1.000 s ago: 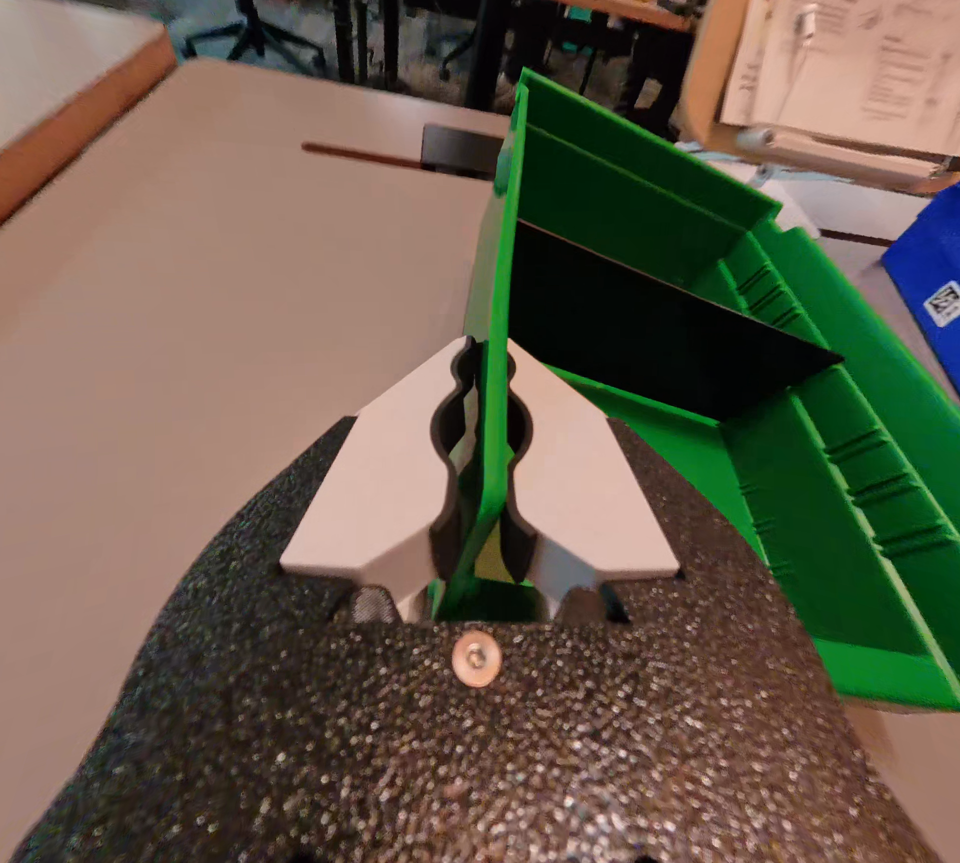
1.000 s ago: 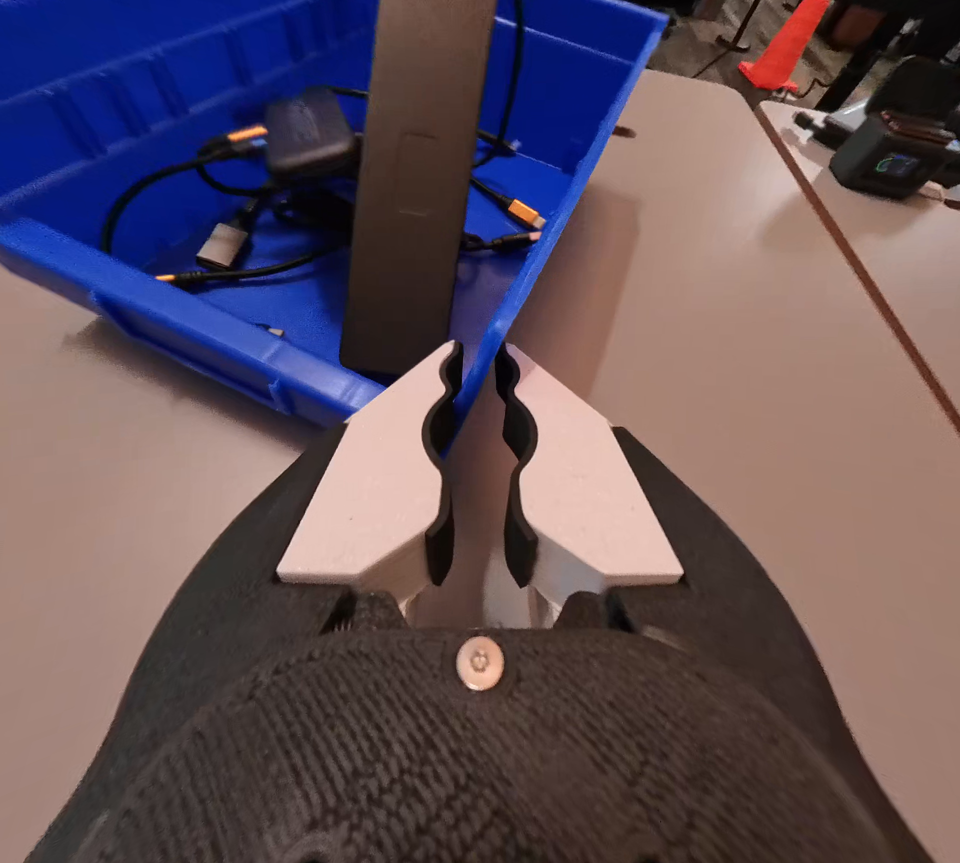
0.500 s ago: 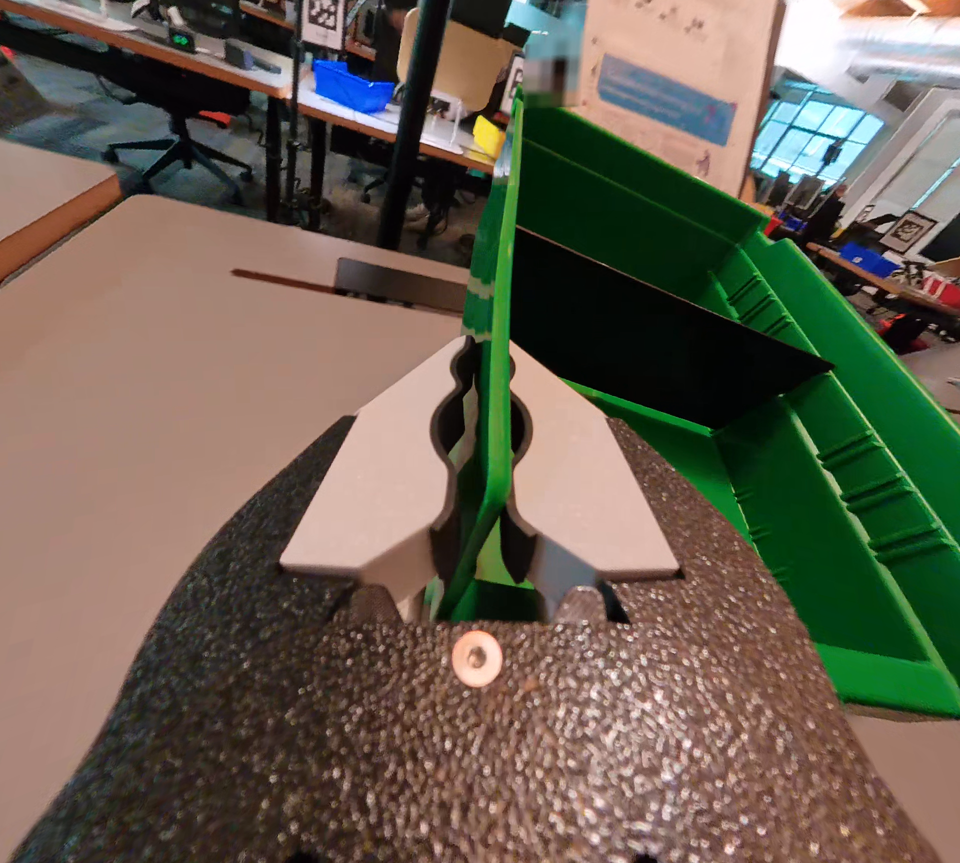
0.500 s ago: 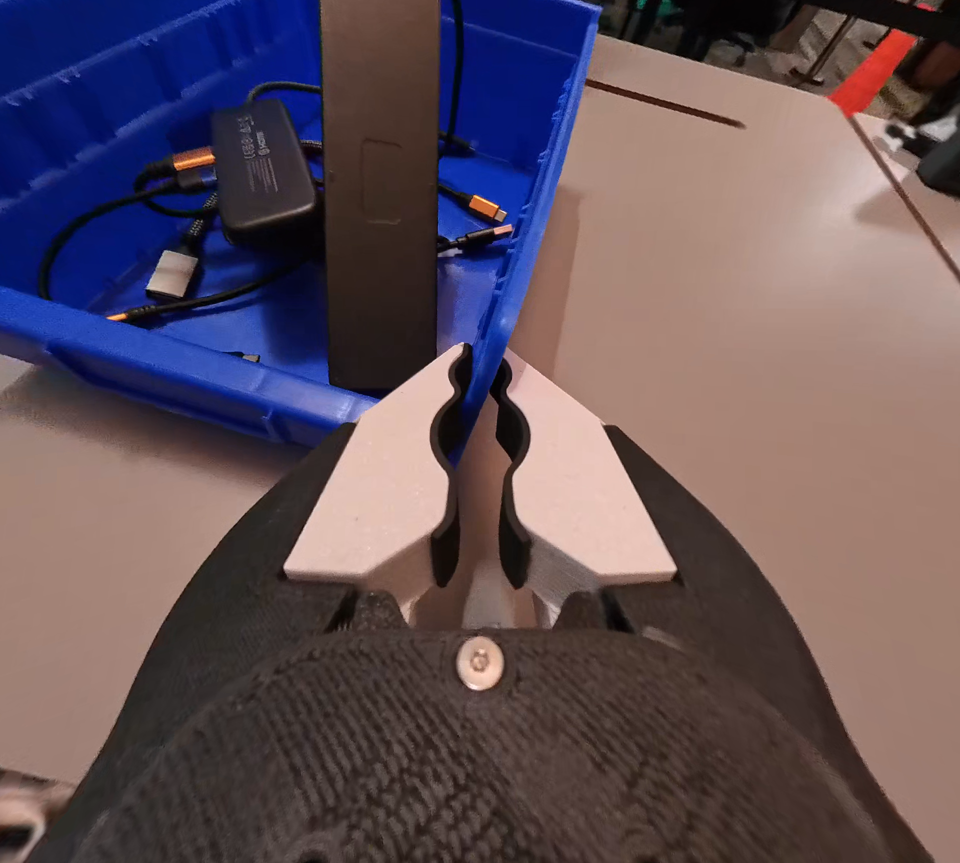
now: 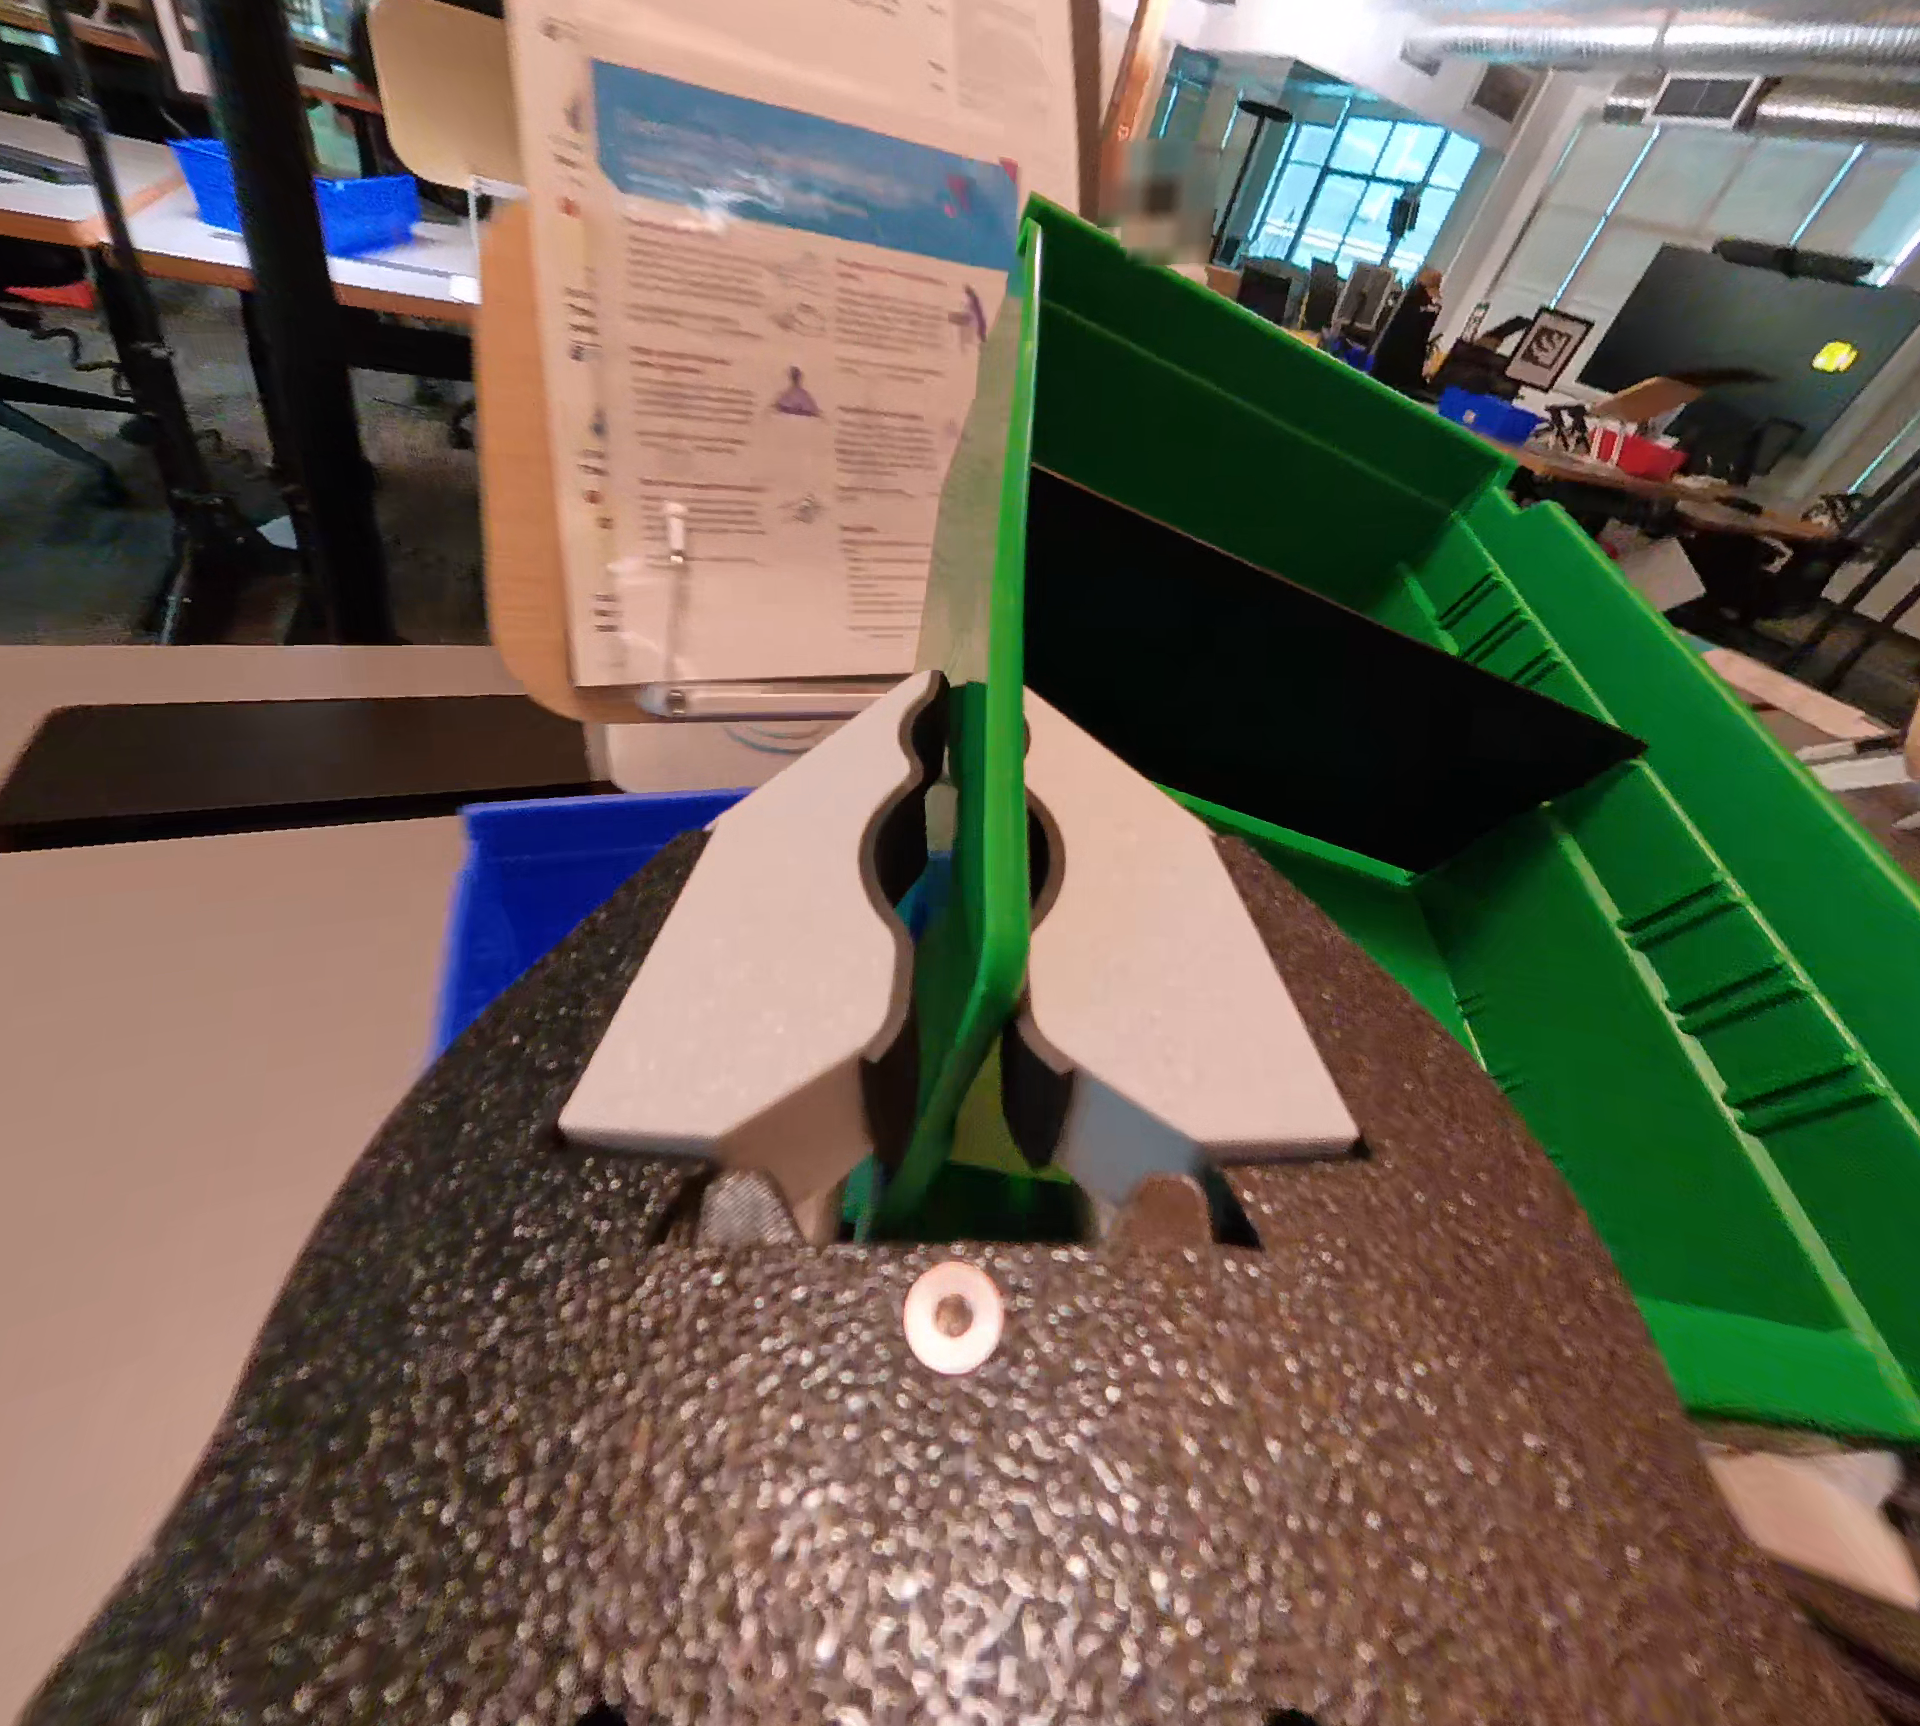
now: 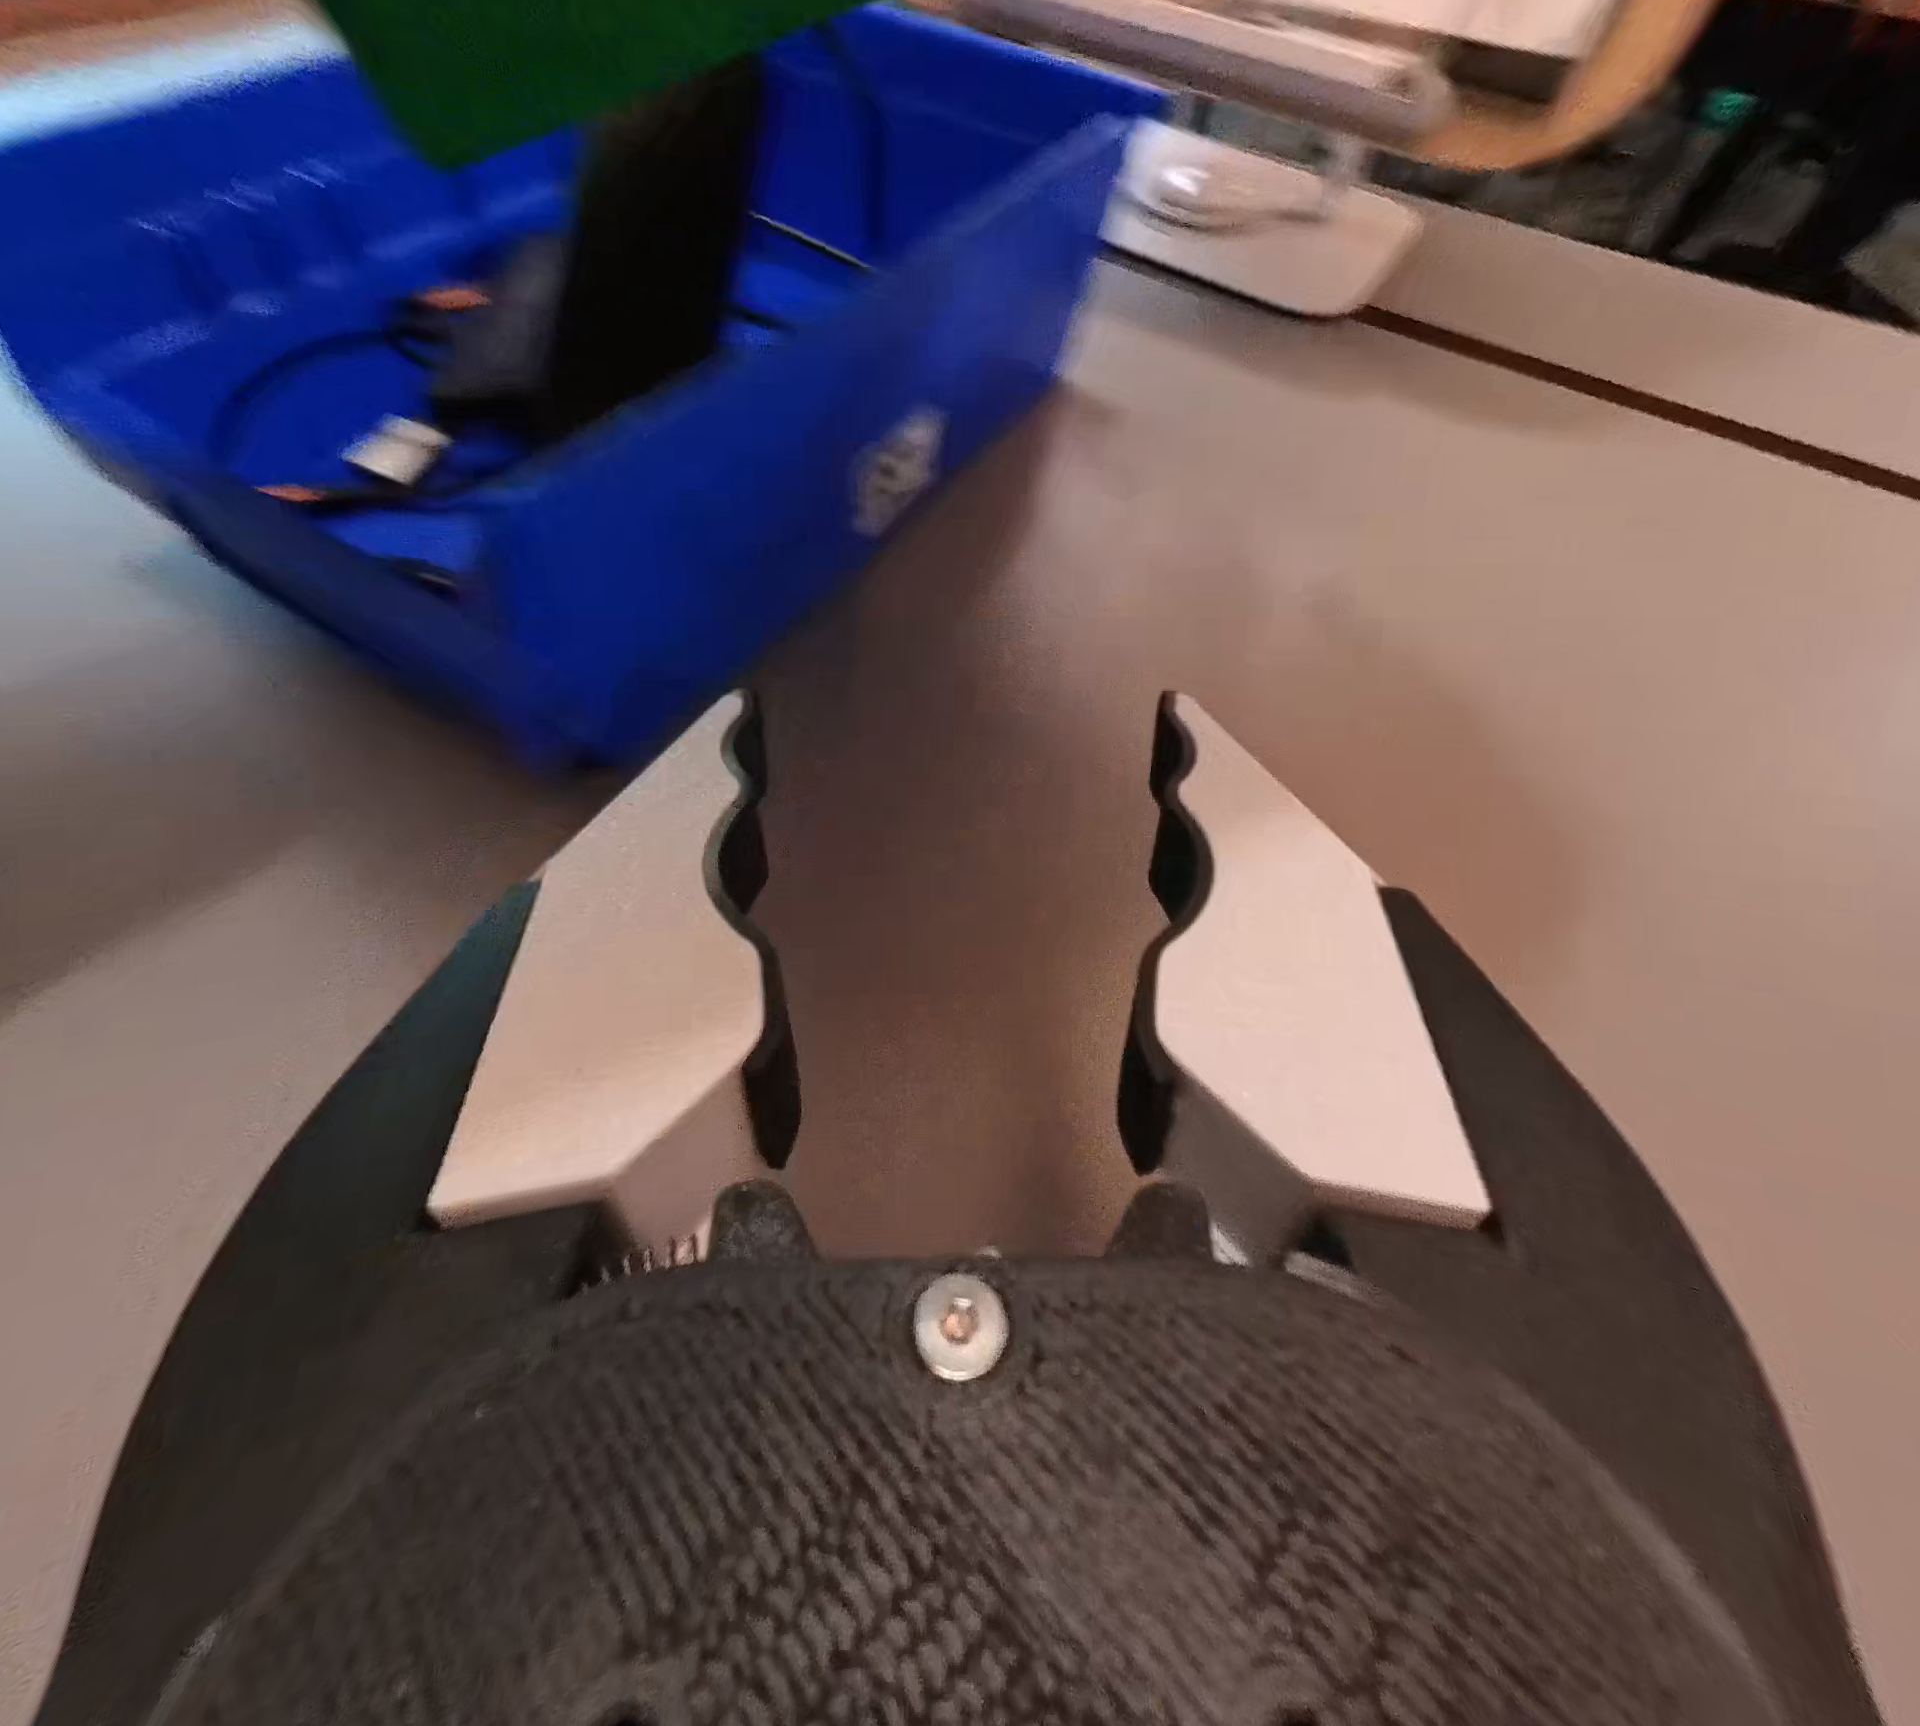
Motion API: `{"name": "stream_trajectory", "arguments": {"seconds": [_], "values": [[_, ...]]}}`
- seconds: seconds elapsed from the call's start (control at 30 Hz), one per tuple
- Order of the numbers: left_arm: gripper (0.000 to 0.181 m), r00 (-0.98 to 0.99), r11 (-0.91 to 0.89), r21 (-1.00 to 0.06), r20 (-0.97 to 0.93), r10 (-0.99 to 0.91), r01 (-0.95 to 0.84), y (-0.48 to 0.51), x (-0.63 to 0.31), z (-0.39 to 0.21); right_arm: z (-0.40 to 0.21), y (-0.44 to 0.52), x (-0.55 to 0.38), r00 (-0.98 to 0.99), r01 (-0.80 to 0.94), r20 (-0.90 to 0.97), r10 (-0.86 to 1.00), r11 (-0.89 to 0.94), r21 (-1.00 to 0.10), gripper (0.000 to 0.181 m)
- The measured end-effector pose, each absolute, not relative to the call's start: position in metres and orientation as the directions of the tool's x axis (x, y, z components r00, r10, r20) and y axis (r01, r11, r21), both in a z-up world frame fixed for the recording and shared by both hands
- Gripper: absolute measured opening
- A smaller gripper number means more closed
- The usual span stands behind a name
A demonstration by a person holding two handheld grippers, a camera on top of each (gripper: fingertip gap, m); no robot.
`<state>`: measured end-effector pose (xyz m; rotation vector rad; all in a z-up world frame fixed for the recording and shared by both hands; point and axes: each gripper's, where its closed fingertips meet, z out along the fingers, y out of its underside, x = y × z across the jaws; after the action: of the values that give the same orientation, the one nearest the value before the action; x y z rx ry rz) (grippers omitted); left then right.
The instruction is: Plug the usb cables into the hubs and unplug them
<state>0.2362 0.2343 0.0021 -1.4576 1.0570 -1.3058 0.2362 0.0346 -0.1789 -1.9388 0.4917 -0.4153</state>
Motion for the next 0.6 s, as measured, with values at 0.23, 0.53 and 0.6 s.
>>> {"name": "stream_trajectory", "arguments": {"seconds": [0.23, 0.53, 0.6], "values": [[0.004, 0.021, -0.324, -0.94, 0.323, -0.946, -0.11, 0.12, 0.326, -0.059, -0.11, -0.147, 0.326, 0.656, -0.271, -0.089, -0.749, -0.124, -0.955, 0.097], [0.005, 0.151, -0.306, -0.939, 0.283, -0.947, -0.159, 0.032, 0.399, -0.146, -0.128, -0.214, 0.363, 0.442, -0.293, -0.158, -0.883, 0.024, -0.956, 0.096], [0.005, 0.178, -0.266, -0.95, 0.237, -0.955, -0.165, 0.024, 0.398, -0.156, -0.138, -0.214, 0.368, 0.432, -0.312, -0.142, -0.891, 0.0, -0.95, 0.098]]}}
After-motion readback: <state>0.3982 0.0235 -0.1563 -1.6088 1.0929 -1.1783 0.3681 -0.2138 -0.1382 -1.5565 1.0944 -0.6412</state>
